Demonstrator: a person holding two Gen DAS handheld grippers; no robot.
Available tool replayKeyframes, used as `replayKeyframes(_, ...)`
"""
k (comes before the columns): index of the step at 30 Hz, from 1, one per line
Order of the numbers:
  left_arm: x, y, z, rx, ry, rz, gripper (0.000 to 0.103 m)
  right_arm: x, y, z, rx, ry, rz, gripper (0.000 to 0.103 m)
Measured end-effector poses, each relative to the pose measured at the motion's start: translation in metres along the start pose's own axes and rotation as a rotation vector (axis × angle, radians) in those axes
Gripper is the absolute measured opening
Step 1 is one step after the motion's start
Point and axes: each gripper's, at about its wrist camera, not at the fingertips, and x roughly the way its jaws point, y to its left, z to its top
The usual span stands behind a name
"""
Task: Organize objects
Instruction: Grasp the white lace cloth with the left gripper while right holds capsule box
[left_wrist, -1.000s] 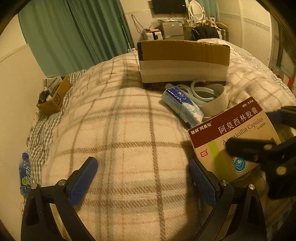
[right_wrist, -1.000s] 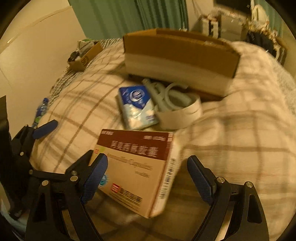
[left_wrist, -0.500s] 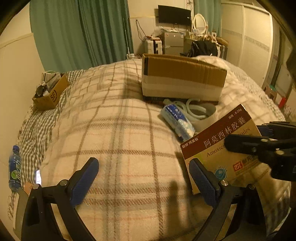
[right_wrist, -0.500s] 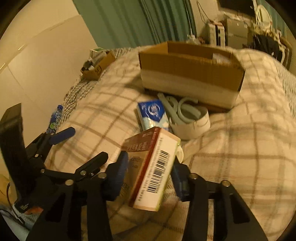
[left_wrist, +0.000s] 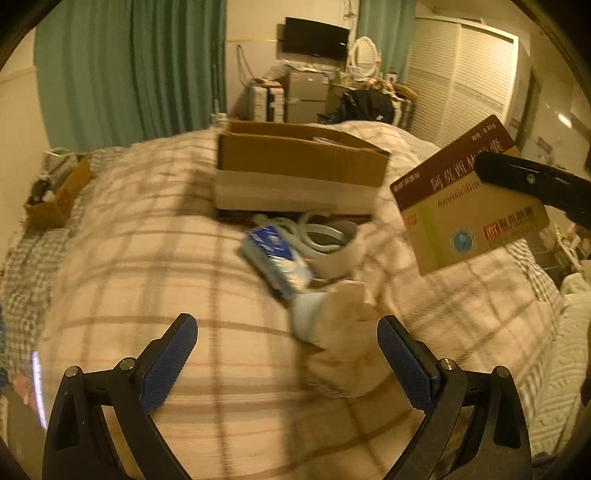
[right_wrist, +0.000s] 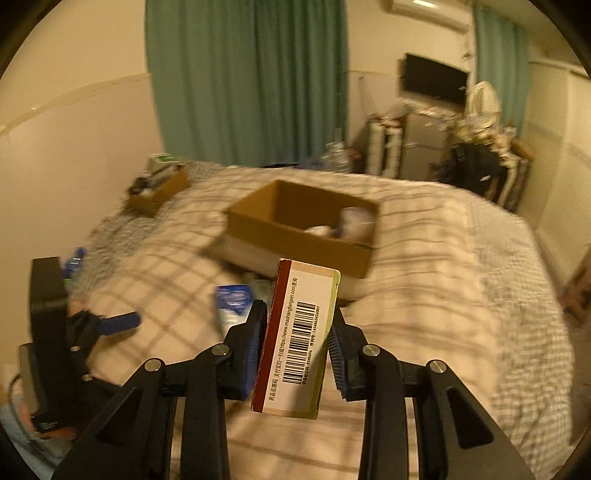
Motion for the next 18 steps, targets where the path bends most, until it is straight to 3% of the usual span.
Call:
replayKeyframes(2,0.007,-0.007,0.001,-0.004,0.020,-0.030,0.100,0.001,-0.004,-0.004,-0.017,0.000,-0.069,0.031)
replayKeyframes(6,0.027,-0.020,-0.002,-0.004,0.089,-0.101,0.094,0.004,-0.010,-0.012,-0.012,0.014,-0.084,0.031)
replayKeyframes(11,0.041,-0.020,-0.007,-0.013,0.168,-0.126,0.059,0.006,-0.015,-0.017,-0.012,0.016,-0.101,0.031)
replayKeyframes(13,0.041,-0.018,-0.009,-0.022,0.177,-0.147,0.028,0.003,-0.017,-0.019,-0.009,0.009,-0.104,0.031)
replayKeyframes(15,0.037,-0.019,-0.010,-0.025,0.171,-0.161,0.020,0.001,-0.017,-0.019,-0.010,0.003,-0.105,0.031)
replayKeyframes(18,0.028,-0.017,-0.004,-0.028,0.149,-0.152,0.017,-0.002,-0.016,-0.017,-0.016,-0.009,-0.109,0.031)
